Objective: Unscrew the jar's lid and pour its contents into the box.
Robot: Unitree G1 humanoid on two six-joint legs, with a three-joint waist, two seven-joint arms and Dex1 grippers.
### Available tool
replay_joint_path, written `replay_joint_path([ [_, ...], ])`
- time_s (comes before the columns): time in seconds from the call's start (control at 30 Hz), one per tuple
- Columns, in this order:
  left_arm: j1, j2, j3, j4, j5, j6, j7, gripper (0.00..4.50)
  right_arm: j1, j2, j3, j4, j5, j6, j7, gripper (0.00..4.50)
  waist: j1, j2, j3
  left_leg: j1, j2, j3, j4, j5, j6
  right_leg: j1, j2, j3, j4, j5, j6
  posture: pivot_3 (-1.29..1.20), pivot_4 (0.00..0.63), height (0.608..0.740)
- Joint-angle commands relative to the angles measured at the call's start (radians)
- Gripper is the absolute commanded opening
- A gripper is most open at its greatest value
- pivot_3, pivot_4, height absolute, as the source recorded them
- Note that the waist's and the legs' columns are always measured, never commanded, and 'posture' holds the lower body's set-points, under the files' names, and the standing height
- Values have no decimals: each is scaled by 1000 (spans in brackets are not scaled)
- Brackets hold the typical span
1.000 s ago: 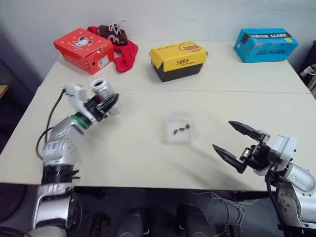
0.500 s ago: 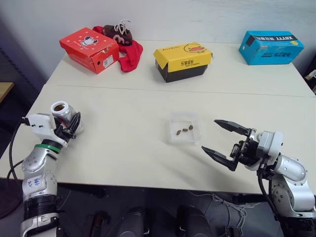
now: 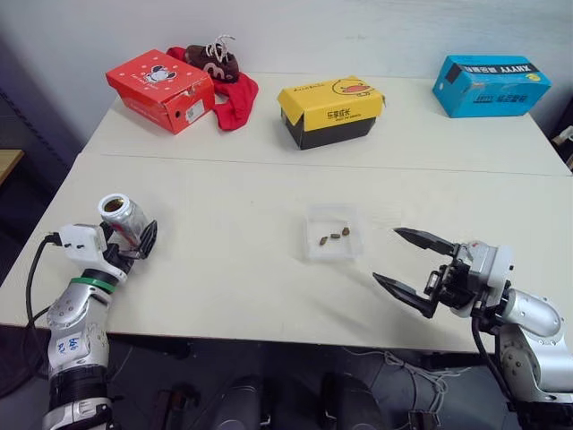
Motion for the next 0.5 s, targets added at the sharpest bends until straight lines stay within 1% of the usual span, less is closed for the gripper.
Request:
replay_joint_path([
  [0.03, 43, 42, 29, -85, -49, 53, -60, 4446, 48, -16, -72, 28, 19, -47, 32, 4500, 0, 0, 0, 0, 0, 0, 0, 0, 0, 0, 0, 0, 0, 0, 0, 0, 150, 740],
  [0.23, 119, 142, 56, -80, -50, 65, -173, 4446, 160, -39, -173, 106, 24, -101, 92, 4500, -1, 0, 0, 1, 0, 1, -2, -1, -1, -1, -1, 1, -5, 0, -1, 0, 150, 740],
  [0.37, 212, 229, 94, -78, -56, 60, -291, 4446, 207, -75, -233, 163, 37, -139, 160, 4500, -4, 0, 0, 2, 0, 1, -4, -1, -1, -1, -2, 1, -7, -1, -1, 0, 150, 740],
  [0.43, 256, 270, 113, -88, -48, 39, -343, 4446, 219, -109, -268, 194, 51, -148, 206, 4500, -9, 0, 0, 3, 0, 2, -6, -1, -1, -1, -2, 2, -8, -1, -1, 0, 150, 740],
  [0.5, 302, 299, 136, -137, -55, 40, -386, 4446, 235, -156, -303, 238, 59, -169, 283, 4500, -10, 0, 0, 3, 0, 2, -7, -2, -1, -1, -3, 2, -9, -1, -2, 0, 150, 740],
])
